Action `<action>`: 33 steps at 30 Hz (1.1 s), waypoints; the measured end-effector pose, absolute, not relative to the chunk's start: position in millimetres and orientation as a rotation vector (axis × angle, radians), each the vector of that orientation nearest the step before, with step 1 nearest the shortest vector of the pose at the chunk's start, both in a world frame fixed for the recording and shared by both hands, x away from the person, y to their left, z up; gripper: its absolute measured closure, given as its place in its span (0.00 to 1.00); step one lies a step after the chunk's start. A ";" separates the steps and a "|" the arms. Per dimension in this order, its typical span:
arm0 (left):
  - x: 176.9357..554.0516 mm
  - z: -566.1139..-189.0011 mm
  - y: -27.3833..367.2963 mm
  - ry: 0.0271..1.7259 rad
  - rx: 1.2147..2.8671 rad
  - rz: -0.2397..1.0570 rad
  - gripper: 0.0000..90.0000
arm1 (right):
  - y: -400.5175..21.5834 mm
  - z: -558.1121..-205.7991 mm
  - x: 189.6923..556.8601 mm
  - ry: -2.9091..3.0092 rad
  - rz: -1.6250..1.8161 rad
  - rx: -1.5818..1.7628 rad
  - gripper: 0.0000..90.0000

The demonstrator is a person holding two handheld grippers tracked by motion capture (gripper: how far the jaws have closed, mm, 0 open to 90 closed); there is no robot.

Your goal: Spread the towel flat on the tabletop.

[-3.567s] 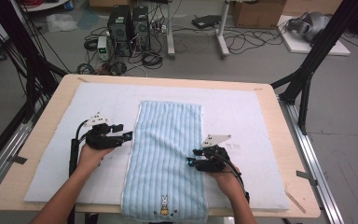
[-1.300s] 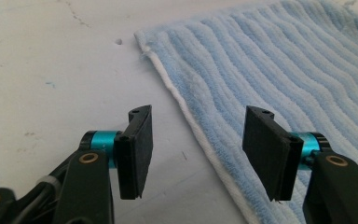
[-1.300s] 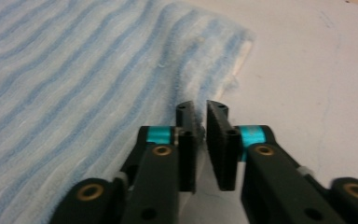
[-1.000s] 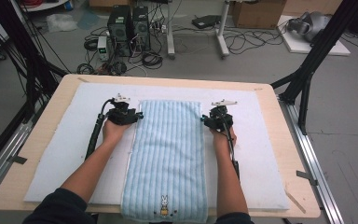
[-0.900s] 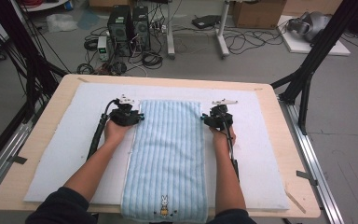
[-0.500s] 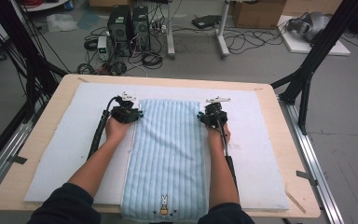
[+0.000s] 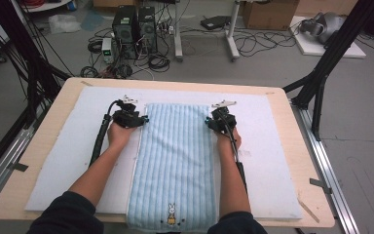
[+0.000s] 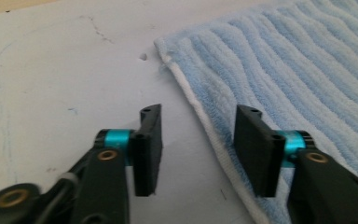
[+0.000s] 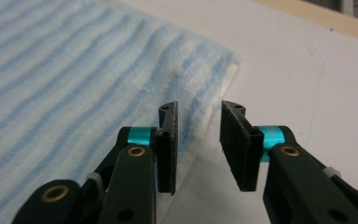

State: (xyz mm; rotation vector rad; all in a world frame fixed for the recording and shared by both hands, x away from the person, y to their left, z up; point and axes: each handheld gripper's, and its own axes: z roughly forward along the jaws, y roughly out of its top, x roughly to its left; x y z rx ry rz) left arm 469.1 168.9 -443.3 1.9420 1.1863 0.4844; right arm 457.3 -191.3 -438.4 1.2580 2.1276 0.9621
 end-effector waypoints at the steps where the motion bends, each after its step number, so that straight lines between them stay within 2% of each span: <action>1: 467.7 -440.6 171.0 1.172 1.940 0.459 0.53 | -193.2 -435.8 455.2 2.130 1.000 1.259 0.69; 6: 451.6 -431.1 178.3 1.102 1.926 0.447 0.56 | -201.2 -427.0 435.0 2.189 1.039 1.192 0.69; 8: 447.4 -434.4 181.9 1.106 1.920 0.400 0.59 | -205.7 -426.5 429.1 2.219 1.040 1.192 0.71; 12: 445.6 -440.1 174.2 1.092 2.018 0.353 0.67 | -204.7 -432.8 427.2 2.292 1.029 1.228 0.73; 17: 443.5 -443.3 160.7 1.054 2.091 0.479 0.78 | -198.4 -441.3 430.3 2.286 0.945 1.265 0.85; 18: 444.0 -443.4 160.1 1.064 2.095 0.514 0.78 | -198.1 -441.3 430.4 2.252 0.898 1.261 0.84; 20: 446.1 -444.7 161.3 1.120 2.056 0.519 0.72 | -200.0 -442.8 431.8 2.237 0.932 1.300 0.84; 22: 446.7 -445.1 165.3 1.134 2.038 0.497 0.64 | -200.8 -442.4 430.0 2.231 0.931 1.279 0.79; 26: 437.9 -441.6 177.6 1.096 1.944 0.465 0.56 | -209.1 -437.2 419.4 2.201 0.996 1.238 0.71; 30: 422.7 -437.7 186.8 1.015 1.876 0.401 0.46 | -219.4 -426.9 405.4 2.193 1.082 1.194 0.58; 33: 410.1 -433.0 192.6 0.941 1.810 0.396 0.34 | -226.0 -420.5 391.5 2.208 1.131 1.184 0.52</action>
